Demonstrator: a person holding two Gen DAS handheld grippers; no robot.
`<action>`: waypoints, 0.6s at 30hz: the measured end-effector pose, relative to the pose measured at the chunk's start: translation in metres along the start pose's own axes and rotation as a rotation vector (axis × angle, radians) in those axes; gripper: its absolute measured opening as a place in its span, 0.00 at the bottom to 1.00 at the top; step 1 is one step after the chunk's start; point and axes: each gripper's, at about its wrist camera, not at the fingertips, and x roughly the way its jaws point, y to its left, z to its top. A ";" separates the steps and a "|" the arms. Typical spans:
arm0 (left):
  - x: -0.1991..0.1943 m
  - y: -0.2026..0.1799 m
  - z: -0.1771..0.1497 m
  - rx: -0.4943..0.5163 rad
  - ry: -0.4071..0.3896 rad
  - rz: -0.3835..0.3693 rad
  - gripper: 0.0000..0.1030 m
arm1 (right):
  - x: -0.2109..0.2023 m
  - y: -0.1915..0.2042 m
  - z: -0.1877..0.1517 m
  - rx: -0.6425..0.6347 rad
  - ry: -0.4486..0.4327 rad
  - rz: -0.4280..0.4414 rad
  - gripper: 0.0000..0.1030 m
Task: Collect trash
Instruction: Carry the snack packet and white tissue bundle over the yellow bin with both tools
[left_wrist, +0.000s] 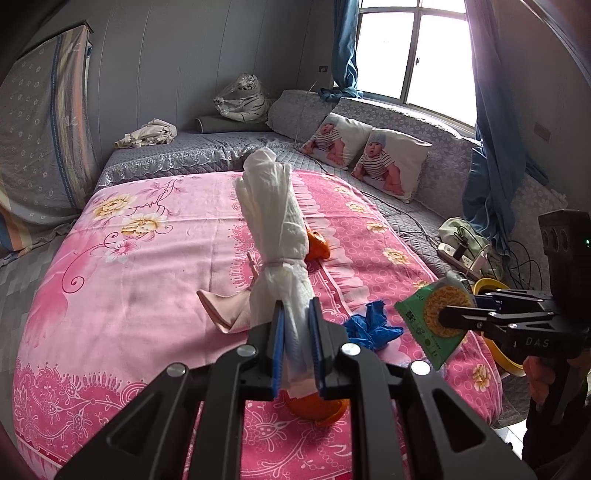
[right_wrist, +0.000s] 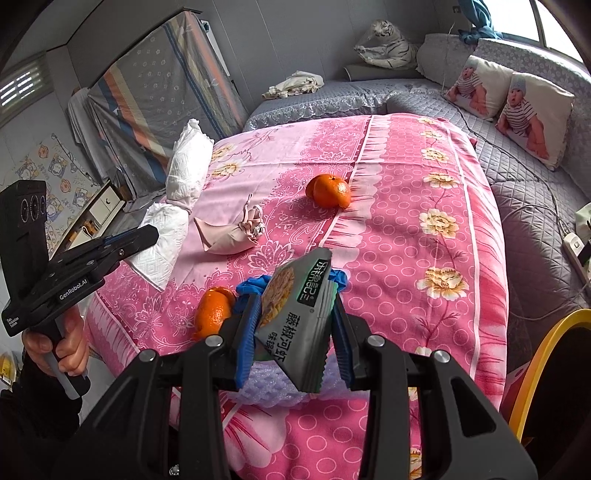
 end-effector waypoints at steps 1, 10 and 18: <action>0.001 -0.003 0.001 0.004 0.000 -0.004 0.12 | -0.001 -0.002 0.000 0.002 -0.002 -0.002 0.33; 0.006 -0.021 0.008 0.031 -0.003 -0.037 0.12 | -0.011 -0.019 0.001 0.036 -0.033 -0.023 0.33; 0.014 -0.042 0.014 0.061 0.000 -0.070 0.12 | -0.023 -0.036 0.000 0.069 -0.062 -0.044 0.33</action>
